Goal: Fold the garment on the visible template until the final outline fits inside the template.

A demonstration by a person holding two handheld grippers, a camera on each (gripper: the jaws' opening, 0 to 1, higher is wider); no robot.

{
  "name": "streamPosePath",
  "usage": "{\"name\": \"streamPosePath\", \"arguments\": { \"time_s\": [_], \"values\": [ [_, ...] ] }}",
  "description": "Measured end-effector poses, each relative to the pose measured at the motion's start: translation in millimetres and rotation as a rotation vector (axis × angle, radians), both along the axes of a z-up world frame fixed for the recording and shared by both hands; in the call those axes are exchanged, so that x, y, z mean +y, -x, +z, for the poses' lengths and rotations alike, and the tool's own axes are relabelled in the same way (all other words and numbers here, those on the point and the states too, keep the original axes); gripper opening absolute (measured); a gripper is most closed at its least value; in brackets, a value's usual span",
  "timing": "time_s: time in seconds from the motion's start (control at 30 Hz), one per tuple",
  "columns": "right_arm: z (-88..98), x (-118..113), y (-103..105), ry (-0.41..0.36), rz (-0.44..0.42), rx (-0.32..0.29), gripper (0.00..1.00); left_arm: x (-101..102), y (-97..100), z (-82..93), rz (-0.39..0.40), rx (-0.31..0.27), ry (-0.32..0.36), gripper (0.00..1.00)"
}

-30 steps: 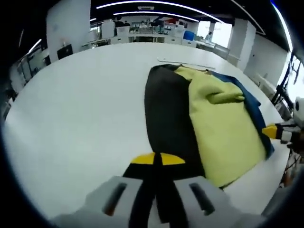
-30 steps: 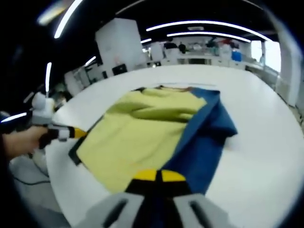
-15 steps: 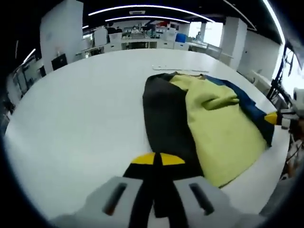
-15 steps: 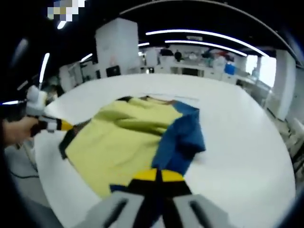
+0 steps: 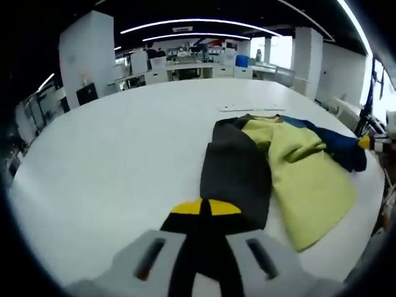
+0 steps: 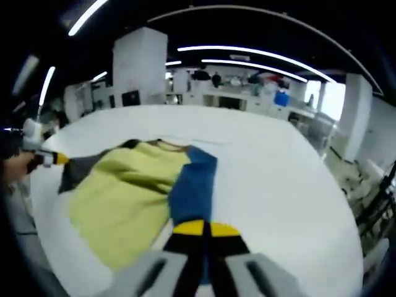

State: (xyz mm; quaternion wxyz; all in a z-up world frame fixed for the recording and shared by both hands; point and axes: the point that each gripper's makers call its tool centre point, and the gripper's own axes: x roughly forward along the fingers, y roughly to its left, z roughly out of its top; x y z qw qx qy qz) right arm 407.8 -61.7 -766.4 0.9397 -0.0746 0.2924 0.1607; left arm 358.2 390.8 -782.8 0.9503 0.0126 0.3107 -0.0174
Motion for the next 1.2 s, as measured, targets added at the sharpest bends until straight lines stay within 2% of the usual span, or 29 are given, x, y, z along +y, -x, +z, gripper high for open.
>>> {"name": "streamPosePath", "arguments": {
  "time_s": [0.1, 0.17, 0.23, 0.3, 0.43, 0.53, 0.6, 0.67, 0.73, 0.83, 0.87, 1.0, 1.1, 1.2],
  "values": [
    [4.2, -12.4, -9.6, 0.018, -0.018, -0.010, 0.00, 15.6, -9.5, -1.0, 0.008, -0.004, -0.021, 0.00],
    [5.4, -20.3, -16.0, 0.029, -0.026, -0.012, 0.00, 24.2, -14.1, -0.2, 0.015, -0.013, -0.010, 0.00],
    [7.1, -24.5, -17.8, 0.030, -0.039, -0.011, 0.00, 27.4, -15.3, -1.1, 0.029, -0.012, -0.007, 0.00],
    [4.1, -38.2, -25.8, 0.036, -0.071, 0.008, 0.00, 32.6, -16.9, -2.8, 0.038, -0.001, -0.028, 0.00],
    [1.2, -62.1, -40.3, 0.072, -0.106, 0.026, 0.00, 51.6, -29.5, -5.4, 0.063, 0.006, -0.023, 0.00],
    [-2.9, -82.3, -50.9, 0.134, -0.122, 0.040, 0.00, 65.4, -36.9, -7.3, 0.073, 0.020, -0.041, 0.00],
    [-5.2, -92.2, -55.9, 0.158, -0.134, 0.052, 0.00, 67.9, -39.7, -7.2, 0.073, 0.020, -0.027, 0.00],
    [-10.5, -105.2, -63.8, 0.179, -0.151, 0.073, 0.00, 68.7, -41.3, -11.2, 0.084, 0.043, 0.025, 0.00],
    [-11.1, -108.9, -63.5, 0.191, -0.160, 0.085, 0.00, 81.3, -50.4, -12.3, 0.101, 0.057, 0.050, 0.00],
    [-16.5, -130.2, -75.2, 0.255, -0.178, 0.106, 0.00, 88.9, -55.3, -13.1, 0.088, 0.067, 0.013, 0.00],
    [-16.8, -130.1, -73.5, 0.257, -0.180, 0.108, 0.00, 94.1, -57.1, -12.8, 0.088, 0.072, -0.015, 0.00],
    [-23.8, -145.2, -82.7, 0.290, -0.190, 0.127, 0.00, 105.9, -64.9, -15.3, 0.095, 0.080, -0.036, 0.00],
    [-30.6, -150.3, -81.3, 0.308, -0.202, 0.151, 0.00, 113.5, -68.5, -19.2, 0.094, 0.093, -0.062, 0.00],
    [-38.1, -157.4, -86.3, 0.351, -0.194, 0.163, 0.00, 136.2, -79.3, -25.1, 0.063, 0.099, -0.163, 0.00]
  ]
}}
